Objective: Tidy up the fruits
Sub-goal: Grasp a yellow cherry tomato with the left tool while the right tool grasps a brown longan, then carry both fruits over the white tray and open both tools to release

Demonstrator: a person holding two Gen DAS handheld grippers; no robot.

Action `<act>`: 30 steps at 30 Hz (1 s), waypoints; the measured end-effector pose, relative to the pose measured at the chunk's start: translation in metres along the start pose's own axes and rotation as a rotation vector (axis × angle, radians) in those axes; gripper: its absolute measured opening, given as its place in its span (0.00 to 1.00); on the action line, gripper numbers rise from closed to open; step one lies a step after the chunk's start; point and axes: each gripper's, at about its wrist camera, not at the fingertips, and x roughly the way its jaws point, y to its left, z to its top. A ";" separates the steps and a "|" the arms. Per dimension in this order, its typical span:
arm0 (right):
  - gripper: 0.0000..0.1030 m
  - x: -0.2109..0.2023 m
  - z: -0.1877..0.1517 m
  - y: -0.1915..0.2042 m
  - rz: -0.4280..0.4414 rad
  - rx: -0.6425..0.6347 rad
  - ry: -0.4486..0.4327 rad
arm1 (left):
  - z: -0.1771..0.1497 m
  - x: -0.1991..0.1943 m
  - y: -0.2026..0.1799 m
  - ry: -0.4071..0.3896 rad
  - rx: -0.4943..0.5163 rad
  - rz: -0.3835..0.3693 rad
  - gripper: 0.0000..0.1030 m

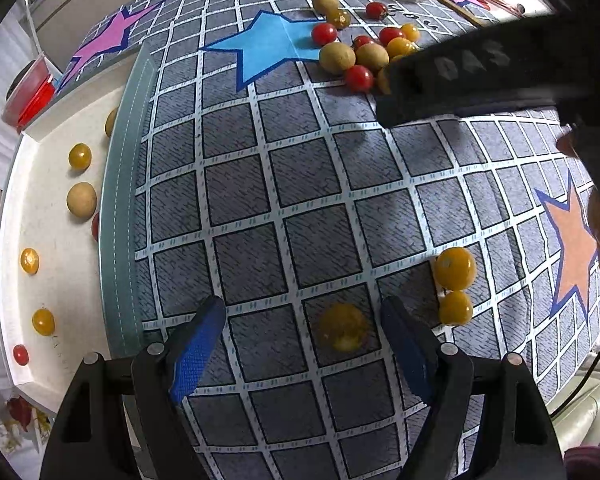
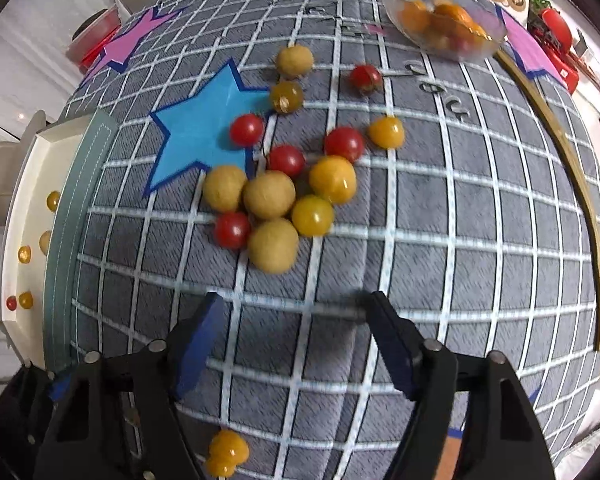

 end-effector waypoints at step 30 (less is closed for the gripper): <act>0.26 -0.006 0.000 0.000 0.093 0.014 -0.004 | 0.027 -0.010 -0.006 0.017 -0.144 -0.187 0.22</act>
